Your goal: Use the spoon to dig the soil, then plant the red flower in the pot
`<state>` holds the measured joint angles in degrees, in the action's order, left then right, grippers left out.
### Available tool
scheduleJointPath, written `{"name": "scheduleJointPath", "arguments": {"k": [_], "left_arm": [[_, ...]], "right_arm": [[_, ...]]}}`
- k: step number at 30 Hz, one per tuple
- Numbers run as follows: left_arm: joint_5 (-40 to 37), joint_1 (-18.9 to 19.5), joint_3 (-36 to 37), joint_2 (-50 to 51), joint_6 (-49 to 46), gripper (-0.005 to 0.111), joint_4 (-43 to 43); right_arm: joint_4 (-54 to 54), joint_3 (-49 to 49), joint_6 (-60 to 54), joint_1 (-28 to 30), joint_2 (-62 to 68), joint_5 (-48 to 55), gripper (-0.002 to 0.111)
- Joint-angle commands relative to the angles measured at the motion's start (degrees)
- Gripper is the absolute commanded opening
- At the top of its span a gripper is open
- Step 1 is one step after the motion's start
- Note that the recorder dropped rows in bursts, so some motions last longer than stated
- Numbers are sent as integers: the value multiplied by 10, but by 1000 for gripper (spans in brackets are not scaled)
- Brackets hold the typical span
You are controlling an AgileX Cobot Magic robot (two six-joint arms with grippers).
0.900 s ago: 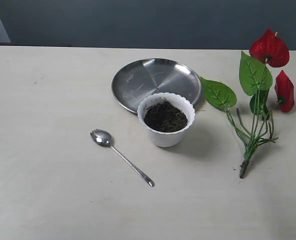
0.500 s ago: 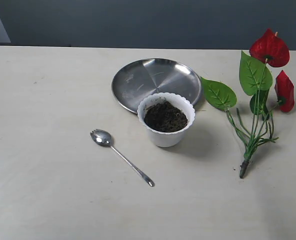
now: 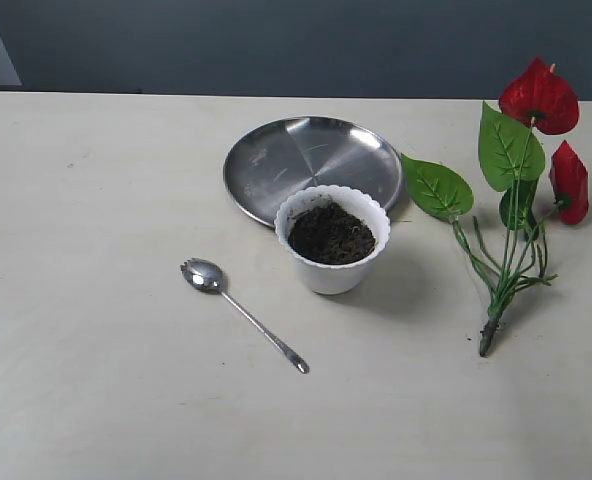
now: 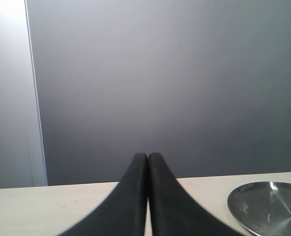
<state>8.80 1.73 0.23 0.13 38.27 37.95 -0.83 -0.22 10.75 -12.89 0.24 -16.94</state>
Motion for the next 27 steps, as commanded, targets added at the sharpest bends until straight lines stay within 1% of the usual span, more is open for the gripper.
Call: {"name": "scheduleJointPath", "arguments": {"k": [1, 5, 7, 11, 15, 19, 24, 27], "left_arm": [[2, -3, -2, -1, 1, 0, -2], [2, -3, -2, -1, 1, 0, -2], [2, -3, -2, -1, 1, 0, -2], [2, -3, -2, -1, 1, 0, -2], [2, -3, -2, -1, 1, 0, -2], [2, -3, -2, -1, 1, 0, -2], [2, -3, -2, -1, 1, 0, -2], [2, -3, -2, -1, 1, 0, -2]], "right_arm": [[-33, 2, 22, 3, -2, -41, 0], [-114, 2, 133, 3, -2, -46, 0], [-117, 2, 161, 3, -2, -42, 0], [-117, 2, 161, 3, -2, -42, 0], [-117, 2, 188, 3, -2, -56, 0], [-110, 2, 188, 3, -2, -100, 0], [-109, 2, 194, 3, -2, -186, 0], [-109, 2, 194, 3, -2, -197, 0]]}}
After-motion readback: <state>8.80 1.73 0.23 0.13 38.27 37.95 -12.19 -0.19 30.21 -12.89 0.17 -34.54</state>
